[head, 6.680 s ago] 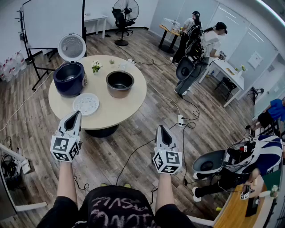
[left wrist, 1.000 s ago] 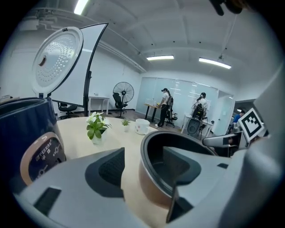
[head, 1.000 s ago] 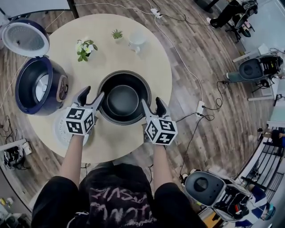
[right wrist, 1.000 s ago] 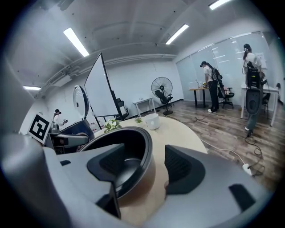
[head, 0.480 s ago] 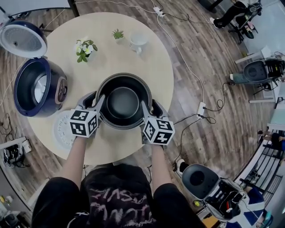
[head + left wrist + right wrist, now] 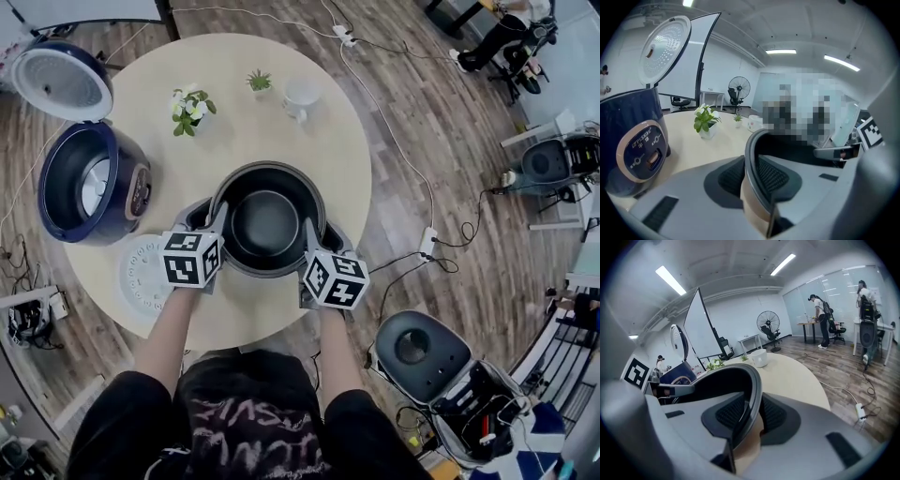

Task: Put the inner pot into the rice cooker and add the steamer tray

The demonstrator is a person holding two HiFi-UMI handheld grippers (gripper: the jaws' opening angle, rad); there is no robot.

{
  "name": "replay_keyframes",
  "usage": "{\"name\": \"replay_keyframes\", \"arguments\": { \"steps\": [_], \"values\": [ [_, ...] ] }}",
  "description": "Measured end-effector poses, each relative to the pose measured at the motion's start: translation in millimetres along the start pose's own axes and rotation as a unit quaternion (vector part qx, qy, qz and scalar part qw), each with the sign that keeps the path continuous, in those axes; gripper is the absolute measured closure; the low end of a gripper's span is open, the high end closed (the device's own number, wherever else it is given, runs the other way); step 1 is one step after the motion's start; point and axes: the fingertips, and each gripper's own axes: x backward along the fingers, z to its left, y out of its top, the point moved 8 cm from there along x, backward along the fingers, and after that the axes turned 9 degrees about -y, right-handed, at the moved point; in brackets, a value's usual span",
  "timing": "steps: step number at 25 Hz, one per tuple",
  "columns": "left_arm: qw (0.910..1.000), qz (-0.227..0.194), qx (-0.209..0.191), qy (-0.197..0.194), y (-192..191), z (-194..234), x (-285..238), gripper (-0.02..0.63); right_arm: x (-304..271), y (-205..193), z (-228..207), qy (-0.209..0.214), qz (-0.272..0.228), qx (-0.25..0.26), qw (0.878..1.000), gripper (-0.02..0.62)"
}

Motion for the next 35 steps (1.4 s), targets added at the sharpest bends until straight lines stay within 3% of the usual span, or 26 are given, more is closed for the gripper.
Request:
{"name": "replay_keyframes", "arguments": {
  "steps": [6,10,15,24,35],
  "values": [
    [0.9996,0.01,0.014,0.021,0,0,-2,0.512,-1,1,1,-0.004,0.006,-0.001,1.0,0.493],
    [0.9976,-0.001,0.069,0.003,-2,1,-2,0.541,2,0,0,-0.009,0.0,-0.011,1.0,0.502],
    [0.9973,-0.025,0.069,0.006,-5,-2,10,0.54,8,1,4,-0.004,-0.016,0.0,1.0,0.508],
    [0.9932,-0.11,0.031,0.022,27,-12,55,0.541,33,33,27,0.027,-0.085,0.02,0.996,0.509],
    [0.9755,-0.213,-0.018,0.054,81,-27,131,0.541,76,92,71,0.086,-0.175,0.039,0.98,0.511]
  ]
}}
